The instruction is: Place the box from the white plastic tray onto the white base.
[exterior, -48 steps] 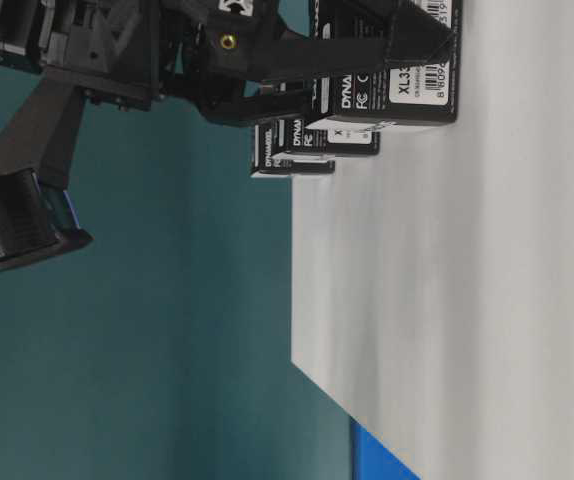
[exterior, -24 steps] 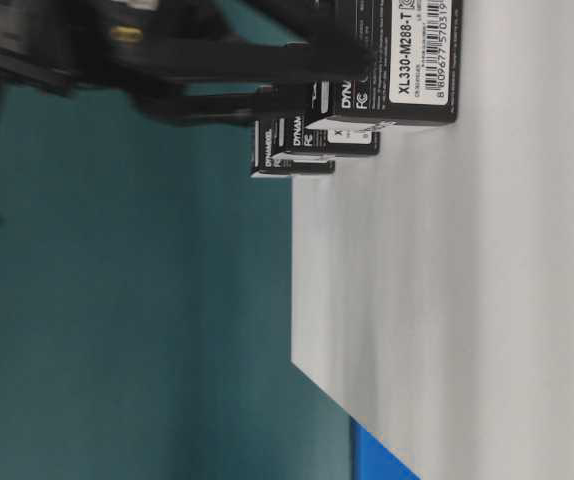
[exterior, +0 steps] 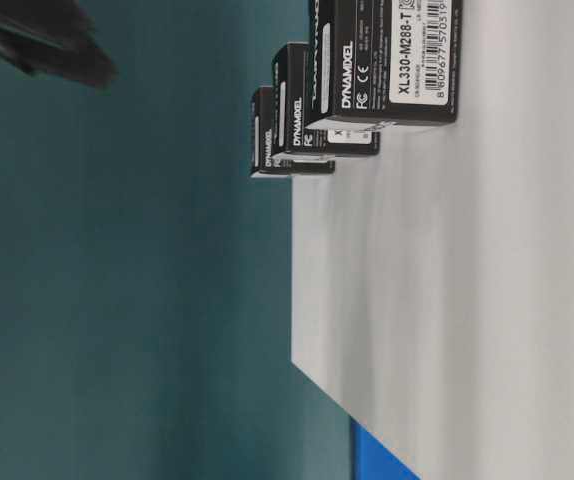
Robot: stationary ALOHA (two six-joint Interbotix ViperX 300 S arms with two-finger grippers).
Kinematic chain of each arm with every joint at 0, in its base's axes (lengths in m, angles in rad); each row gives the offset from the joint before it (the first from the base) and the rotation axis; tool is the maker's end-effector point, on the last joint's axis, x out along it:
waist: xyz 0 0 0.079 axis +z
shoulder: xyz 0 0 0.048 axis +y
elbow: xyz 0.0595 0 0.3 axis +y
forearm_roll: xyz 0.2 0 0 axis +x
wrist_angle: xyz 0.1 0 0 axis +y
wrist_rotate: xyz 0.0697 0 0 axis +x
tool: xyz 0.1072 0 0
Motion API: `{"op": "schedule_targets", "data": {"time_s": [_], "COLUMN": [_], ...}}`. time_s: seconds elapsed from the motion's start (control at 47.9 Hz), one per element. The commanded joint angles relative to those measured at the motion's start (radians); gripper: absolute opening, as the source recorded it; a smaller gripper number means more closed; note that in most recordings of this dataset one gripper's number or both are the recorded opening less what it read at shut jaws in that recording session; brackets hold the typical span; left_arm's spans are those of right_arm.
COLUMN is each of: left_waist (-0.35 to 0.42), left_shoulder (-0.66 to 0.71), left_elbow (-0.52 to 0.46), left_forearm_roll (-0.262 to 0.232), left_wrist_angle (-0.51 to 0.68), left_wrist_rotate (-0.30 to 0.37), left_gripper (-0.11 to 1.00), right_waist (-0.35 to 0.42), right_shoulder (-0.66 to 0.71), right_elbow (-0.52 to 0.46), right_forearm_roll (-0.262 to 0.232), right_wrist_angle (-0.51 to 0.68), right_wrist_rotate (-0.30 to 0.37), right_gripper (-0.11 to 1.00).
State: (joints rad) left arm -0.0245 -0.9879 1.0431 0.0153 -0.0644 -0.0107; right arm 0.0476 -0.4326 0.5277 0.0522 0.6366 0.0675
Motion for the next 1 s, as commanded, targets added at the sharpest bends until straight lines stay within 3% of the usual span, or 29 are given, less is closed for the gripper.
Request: {"op": "schedule_targets", "data": {"time_s": [0.0,0.334,0.982], "left_waist": [0.009,0.011,0.008], "left_shoulder": [0.017,0.071,0.084], "left_elbow": [-0.054,-0.094,-0.092], "left_forearm_roll": [0.003,0.002,0.003], "left_wrist_angle": [-0.009,-0.021,-0.031], "left_wrist_rotate": [0.006,-0.003,-0.008], "left_gripper": [-0.07,-0.07,-0.07], "right_waist": [-0.002,-0.021,-0.057], "right_shoulder": [-0.063,-0.316,-0.624], "right_elbow": [0.023,0.16,0.278], "right_forearm_roll": [0.0,0.003,-0.002], "right_wrist_angle": [-0.044,-0.155,-0.035], "right_wrist_rotate": [0.003,0.005,0.005], "right_gripper": [1.0,1.0,1.0]}}
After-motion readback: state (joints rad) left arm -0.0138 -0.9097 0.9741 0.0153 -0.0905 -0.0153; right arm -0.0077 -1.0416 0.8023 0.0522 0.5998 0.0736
